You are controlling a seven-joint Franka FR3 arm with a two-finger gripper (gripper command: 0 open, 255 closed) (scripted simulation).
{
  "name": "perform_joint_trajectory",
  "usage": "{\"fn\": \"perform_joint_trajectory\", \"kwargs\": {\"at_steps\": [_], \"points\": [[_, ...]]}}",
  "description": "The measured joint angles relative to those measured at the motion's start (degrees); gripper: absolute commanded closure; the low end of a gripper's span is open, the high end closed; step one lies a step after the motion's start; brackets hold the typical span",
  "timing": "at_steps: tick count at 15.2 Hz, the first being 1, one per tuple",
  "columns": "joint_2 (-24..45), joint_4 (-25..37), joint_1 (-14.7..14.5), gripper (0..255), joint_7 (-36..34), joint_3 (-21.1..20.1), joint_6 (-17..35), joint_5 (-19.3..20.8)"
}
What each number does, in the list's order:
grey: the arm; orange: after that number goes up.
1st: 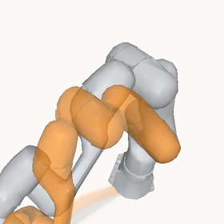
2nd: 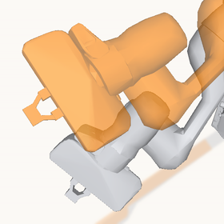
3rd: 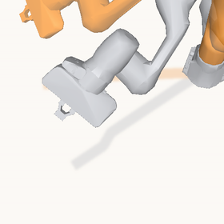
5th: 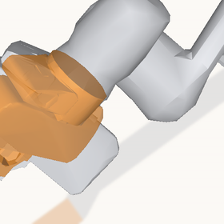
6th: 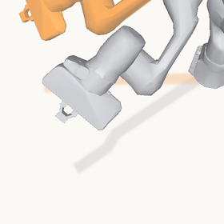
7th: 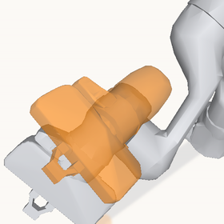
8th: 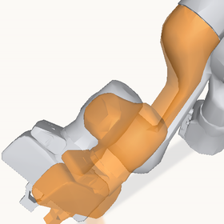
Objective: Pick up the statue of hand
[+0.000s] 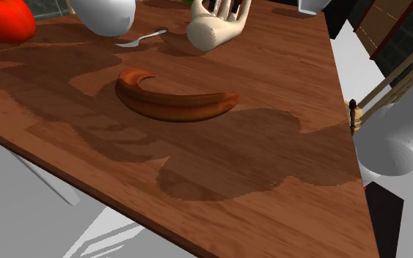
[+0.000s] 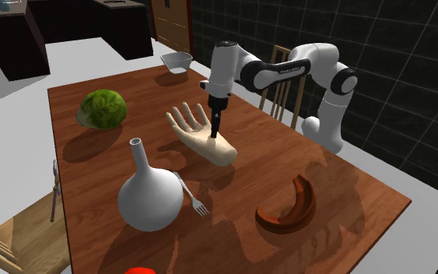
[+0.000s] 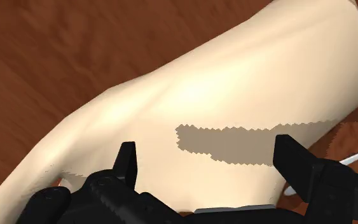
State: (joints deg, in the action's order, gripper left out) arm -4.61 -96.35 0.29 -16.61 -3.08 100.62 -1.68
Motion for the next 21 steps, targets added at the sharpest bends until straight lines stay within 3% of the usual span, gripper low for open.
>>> {"fn": "perform_joint_trajectory", "kwargs": {"at_steps": [8,16,17,21], "points": [[17.66,24.88,-1.21,0,-3.2,-0.81,-2.98,3.17],[17.35,19.26,-1.12,0,-3.35,-0.72,2.83,3.34],[17.23,18.78,-1.14,255,-3.38,-0.73,3.19,3.35],[17.07,18.62,-1.17,255,-3.43,-0.76,3.48,3.35]]}}
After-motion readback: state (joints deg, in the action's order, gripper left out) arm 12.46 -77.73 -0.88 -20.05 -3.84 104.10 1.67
